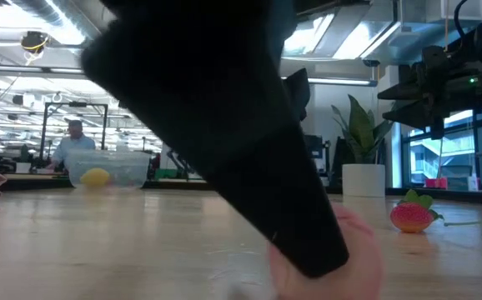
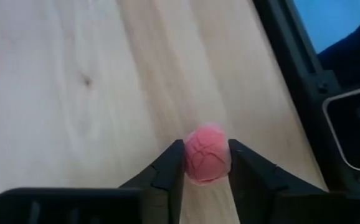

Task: Pick and placing Produce into tupperware
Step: Put the pink peach into the transparent container

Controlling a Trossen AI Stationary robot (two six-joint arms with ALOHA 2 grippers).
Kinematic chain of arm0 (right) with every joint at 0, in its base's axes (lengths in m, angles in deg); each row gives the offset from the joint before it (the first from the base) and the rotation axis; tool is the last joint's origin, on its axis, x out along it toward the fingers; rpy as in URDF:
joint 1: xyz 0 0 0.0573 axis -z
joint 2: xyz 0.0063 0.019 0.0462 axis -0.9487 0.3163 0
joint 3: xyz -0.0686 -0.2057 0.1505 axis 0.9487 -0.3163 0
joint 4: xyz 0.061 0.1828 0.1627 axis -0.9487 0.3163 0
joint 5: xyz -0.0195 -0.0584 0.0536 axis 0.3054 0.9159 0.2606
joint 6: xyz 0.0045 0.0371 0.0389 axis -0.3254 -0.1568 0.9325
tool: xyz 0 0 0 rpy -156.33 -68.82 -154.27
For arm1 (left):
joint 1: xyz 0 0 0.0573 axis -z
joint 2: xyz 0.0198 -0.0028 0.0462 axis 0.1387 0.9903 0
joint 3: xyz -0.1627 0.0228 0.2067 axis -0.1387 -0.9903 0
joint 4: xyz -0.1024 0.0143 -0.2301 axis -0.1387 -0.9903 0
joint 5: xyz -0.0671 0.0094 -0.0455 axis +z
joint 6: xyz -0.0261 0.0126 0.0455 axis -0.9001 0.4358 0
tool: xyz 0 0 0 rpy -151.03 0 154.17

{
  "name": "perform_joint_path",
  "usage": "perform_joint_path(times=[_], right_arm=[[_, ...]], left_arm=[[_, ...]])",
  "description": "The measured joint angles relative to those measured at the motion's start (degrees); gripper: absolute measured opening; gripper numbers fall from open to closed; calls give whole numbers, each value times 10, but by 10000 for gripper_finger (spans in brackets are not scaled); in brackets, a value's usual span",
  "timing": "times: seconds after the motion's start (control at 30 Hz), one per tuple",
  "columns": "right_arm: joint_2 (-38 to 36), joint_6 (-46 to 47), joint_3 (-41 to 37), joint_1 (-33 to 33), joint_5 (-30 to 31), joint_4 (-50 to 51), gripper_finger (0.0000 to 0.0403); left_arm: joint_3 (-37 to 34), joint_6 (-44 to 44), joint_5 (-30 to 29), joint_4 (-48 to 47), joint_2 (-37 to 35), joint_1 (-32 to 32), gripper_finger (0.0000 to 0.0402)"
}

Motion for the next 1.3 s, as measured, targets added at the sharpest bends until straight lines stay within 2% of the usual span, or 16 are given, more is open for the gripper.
perform_joint_path(times=[0.17, 0.3, 0.4, 0.57, 0.77, 0.9, 1.1, 1.3], right_arm=[[0, 0, 0, 0, 0, 0, 269], [0, 0, 0, 0, 0, 0, 269], [0, 0, 0, 0, 0, 0, 269], [0, 0, 0, 0, 0, 0, 269], [0, 10, 0, 0, -2, 0, 269], [0, 2, 0, 0, -3, 0, 269], [0, 2, 0, 0, -3, 0, 269], [0, 2, 0, 0, -3, 0, 269]], left_arm=[[0, -19, 3, -38, -19, -19, 86], [0, -8, -25, -104, -76, -44, 91], [0, 23, -90, -157, -136, -66, 94], [1, 65, -241, -241, -264, -106, 95], [1, 64, -421, -289, -405, -164, 96], [1, 38, -510, -302, -469, -209, 96], [1, -23, -546, -329, -524, -296, 96], [1, -22, -551, -389, -524, -414, 96]])
